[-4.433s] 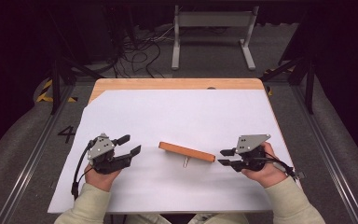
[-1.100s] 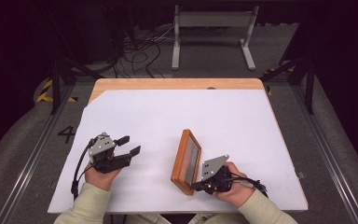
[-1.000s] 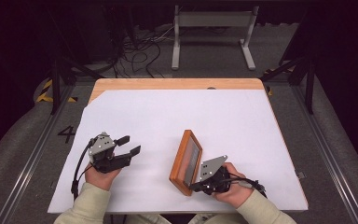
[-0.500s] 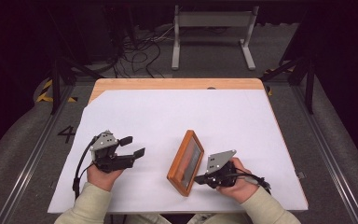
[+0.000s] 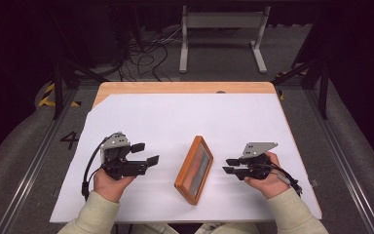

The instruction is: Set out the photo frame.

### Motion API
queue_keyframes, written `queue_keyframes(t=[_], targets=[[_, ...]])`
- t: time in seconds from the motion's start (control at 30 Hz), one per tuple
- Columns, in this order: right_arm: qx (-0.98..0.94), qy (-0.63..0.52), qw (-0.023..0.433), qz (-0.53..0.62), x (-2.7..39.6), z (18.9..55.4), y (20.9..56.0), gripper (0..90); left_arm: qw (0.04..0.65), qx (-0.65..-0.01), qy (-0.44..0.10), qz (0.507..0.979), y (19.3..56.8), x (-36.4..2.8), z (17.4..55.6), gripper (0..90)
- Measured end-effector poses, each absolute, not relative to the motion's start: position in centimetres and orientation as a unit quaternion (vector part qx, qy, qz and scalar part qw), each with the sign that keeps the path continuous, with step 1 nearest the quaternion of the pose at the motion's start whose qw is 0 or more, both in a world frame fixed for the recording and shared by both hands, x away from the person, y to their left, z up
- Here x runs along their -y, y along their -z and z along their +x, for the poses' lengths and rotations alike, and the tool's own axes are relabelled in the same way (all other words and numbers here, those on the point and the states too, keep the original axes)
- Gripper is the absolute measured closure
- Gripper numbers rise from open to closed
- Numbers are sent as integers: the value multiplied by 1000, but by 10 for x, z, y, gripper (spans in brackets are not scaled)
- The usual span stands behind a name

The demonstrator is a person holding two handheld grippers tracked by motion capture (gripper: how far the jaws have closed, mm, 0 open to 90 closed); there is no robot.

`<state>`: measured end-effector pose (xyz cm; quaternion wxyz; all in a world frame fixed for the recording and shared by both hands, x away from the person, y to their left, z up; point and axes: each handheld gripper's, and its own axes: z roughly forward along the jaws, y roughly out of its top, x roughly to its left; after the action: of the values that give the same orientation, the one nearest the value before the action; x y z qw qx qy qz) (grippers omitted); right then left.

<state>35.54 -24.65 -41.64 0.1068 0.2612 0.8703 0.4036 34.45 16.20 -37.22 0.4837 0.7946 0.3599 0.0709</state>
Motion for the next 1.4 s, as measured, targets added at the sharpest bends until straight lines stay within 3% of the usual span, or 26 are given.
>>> queue_keyframes(t=[0.43,1.07,1.4], targets=[[-855,-403,124,302,269,365,420,606,462,-322,-51,825,358,-128,337,209],[-848,-401,129,321,284,366,421,581,403,-326,-4,855,361,-71,347,204],[-849,-399,130,322,285,366,422,580,376,-330,18,865,372,-54,354,312]])
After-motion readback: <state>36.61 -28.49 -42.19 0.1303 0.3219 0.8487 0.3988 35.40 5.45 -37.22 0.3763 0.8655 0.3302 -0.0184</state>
